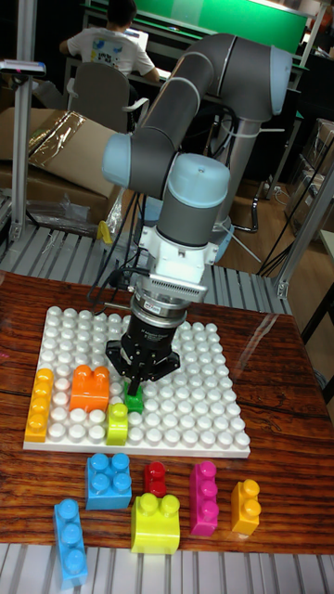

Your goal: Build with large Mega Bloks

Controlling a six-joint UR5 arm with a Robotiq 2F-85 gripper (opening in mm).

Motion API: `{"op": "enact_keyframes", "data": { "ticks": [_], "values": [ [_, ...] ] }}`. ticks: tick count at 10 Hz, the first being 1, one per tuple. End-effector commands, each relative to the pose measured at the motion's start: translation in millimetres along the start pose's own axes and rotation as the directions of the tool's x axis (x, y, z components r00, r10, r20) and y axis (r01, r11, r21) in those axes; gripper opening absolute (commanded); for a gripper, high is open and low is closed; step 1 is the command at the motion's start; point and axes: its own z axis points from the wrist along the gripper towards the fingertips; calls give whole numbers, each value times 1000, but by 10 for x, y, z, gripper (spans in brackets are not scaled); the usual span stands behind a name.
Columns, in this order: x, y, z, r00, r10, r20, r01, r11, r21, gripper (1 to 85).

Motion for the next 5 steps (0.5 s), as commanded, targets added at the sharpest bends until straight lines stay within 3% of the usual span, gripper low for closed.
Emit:
{"op": "enact_keyframes", "data": {
  "ticks": [1,4,5],
  "values": [
    [-17,37,31,1000,12,5,-12,1000,-9,10],
    [5,74,-8,1000,13,-2,-13,1000,-3,10],
    [56,60,-25,1000,4,-22,-4,1000,-2,10]
  ]
}}
